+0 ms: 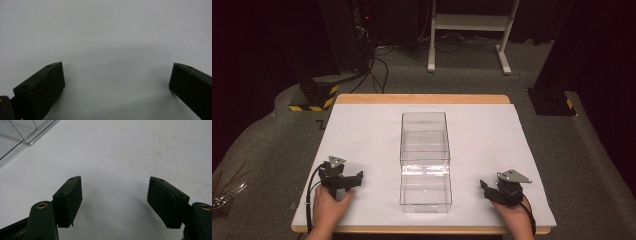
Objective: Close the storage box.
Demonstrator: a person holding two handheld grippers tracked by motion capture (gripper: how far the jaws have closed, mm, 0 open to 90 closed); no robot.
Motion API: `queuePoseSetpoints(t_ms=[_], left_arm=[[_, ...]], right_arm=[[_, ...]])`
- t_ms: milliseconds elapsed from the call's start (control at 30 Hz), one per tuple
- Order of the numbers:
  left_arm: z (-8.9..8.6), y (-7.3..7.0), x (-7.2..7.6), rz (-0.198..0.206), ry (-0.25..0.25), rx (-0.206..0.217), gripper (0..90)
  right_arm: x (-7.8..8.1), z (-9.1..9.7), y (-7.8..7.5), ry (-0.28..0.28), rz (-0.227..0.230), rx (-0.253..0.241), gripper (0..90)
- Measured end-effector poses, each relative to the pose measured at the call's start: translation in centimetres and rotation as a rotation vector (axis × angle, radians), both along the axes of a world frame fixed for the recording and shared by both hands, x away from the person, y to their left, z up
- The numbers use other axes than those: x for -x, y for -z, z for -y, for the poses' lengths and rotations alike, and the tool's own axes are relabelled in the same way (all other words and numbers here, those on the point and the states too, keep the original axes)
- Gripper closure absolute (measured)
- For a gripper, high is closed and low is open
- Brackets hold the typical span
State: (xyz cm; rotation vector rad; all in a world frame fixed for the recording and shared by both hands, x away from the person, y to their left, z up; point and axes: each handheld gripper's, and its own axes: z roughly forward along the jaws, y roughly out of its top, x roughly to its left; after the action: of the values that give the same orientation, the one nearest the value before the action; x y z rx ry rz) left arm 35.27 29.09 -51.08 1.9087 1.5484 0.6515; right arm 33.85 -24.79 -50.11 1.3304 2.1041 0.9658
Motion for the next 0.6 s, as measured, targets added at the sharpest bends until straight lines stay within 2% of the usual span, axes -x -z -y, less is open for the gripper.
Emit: queuePoseSetpoints(t_ms=[200,600], left_arm=[[0.00,0.00,0.00,0.000,0.000,0.000,0.4],[-0.01,0.00,0.00,0.000,0.000,0.000,0.4]], right_arm=[[0.02,0.08,-0.01,0.000,-0.003,-0.015,28.2],[0.01,0.12,-0.01,0.000,0.000,-0.014,28.9]])
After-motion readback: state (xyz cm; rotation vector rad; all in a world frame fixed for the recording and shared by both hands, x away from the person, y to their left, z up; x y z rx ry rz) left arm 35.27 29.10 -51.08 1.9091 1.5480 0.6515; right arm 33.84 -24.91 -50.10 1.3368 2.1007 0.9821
